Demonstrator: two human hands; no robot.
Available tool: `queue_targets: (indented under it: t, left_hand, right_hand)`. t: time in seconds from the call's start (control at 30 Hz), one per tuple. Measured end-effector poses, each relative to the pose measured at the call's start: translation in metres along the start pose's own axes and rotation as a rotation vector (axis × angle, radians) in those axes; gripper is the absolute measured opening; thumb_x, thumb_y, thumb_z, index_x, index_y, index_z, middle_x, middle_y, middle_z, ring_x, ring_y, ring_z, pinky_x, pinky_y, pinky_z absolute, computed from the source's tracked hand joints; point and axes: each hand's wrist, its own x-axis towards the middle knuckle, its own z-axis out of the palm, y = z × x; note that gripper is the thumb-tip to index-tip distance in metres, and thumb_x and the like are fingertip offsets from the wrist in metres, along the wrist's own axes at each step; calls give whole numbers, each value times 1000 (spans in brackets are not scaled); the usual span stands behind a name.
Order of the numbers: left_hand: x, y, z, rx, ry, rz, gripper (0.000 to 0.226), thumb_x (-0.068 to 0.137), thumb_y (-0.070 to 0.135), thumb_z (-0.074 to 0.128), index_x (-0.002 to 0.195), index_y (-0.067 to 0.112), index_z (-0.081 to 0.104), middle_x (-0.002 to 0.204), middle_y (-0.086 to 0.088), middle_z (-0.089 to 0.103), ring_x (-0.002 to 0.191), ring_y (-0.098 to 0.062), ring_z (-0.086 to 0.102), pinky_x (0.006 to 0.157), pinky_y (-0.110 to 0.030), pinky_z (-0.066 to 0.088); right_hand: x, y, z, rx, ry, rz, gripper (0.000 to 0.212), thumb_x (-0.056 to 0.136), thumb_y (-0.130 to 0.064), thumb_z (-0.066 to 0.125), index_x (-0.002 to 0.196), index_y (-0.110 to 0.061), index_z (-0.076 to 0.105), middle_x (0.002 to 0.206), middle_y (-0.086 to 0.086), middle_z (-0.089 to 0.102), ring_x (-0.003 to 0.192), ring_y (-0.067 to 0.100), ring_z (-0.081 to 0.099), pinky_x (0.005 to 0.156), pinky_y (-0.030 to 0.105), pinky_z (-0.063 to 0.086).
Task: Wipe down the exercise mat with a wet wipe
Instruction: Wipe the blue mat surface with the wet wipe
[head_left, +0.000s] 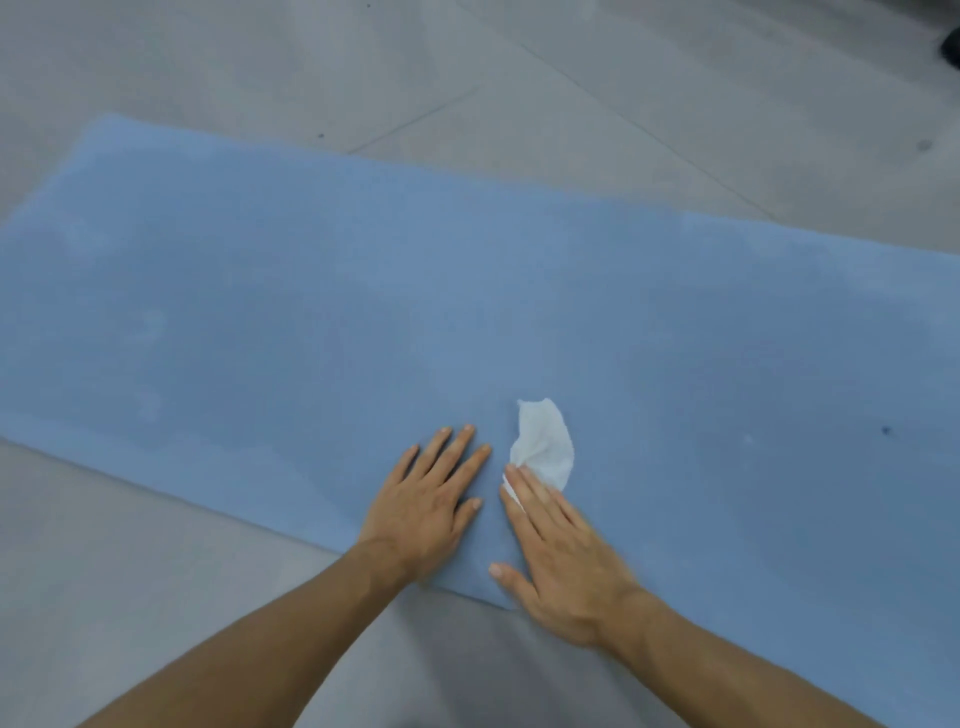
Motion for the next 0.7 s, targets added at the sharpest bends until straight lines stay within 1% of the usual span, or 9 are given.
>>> queue_targets:
  t: [0.07,0.17,0.27,0.33,0.37,0.43,0.53,0.6,0.7]
  left_hand:
    - [-10,-11,0,5,7,-20,63,104,54,16,164,36,8,169,13,-11,159,-15,0,127,-40,5]
    - [-22,-24,2,-4,8,-54,62,107,52,26,163,37,7,170,13,-9,158,-14,-2,127,-38,3]
    - [-29,-28,3,-18,18,-111,63,107,53,30,164,37,8,170,13,-6,159,-14,-2,127,-37,2]
    - [-34,-32,4,-20,7,-149,64,107,55,28,163,38,4,170,13,-9,158,-13,-4,126,-37,1]
    - [-38,-35,5,-20,0,-164,64,106,55,28,163,39,2,170,13,-10,158,-13,-6,126,-38,0]
    - [-45,-40,6,-22,-12,-186,64,106,55,27,163,39,-1,170,14,-13,158,-13,-8,127,-38,0]
    - [-56,-48,6,-30,-26,-212,64,107,55,24,162,40,-4,169,14,-16,158,-13,-11,127,-38,0]
    - [-63,-51,6,-29,-38,-228,64,107,54,23,162,40,-6,169,14,-18,158,-13,-12,128,-38,1]
    - [-75,-53,4,-55,-57,-244,64,108,52,23,162,38,-6,165,16,-26,158,-14,-13,128,-38,2]
  right_hand:
    - [6,-9,3,-41,-3,-81,79,102,-62,37,157,-5,35,168,11,20,157,22,14,124,36,13]
    - [24,-2,-5,-99,17,-95,78,103,-61,33,159,-6,32,169,10,18,157,20,12,126,32,7]
    - [47,6,-11,-101,8,-29,83,101,-63,17,162,-6,17,171,9,5,158,17,-3,127,30,-4]
    - [58,3,-8,-75,-7,4,86,97,-65,6,163,-9,6,171,7,-6,157,16,-12,128,32,-6]
    - [60,0,-6,-51,-5,15,86,96,-65,5,162,-9,4,170,6,-8,157,17,-14,128,32,-6]
    - [60,-9,-1,-9,-9,4,85,97,-63,8,162,-8,9,171,8,-4,158,18,-11,129,35,-3]
    - [55,-25,6,-13,-43,-61,83,101,-60,15,162,-5,16,171,11,3,158,21,-5,129,40,7]
    - [52,-37,10,-1,-61,-91,82,101,-60,15,162,-5,15,171,10,0,158,20,-8,129,39,5]
    - [47,-54,13,24,-88,-184,82,101,-60,15,163,-6,10,170,9,-6,156,19,-16,127,34,-4]
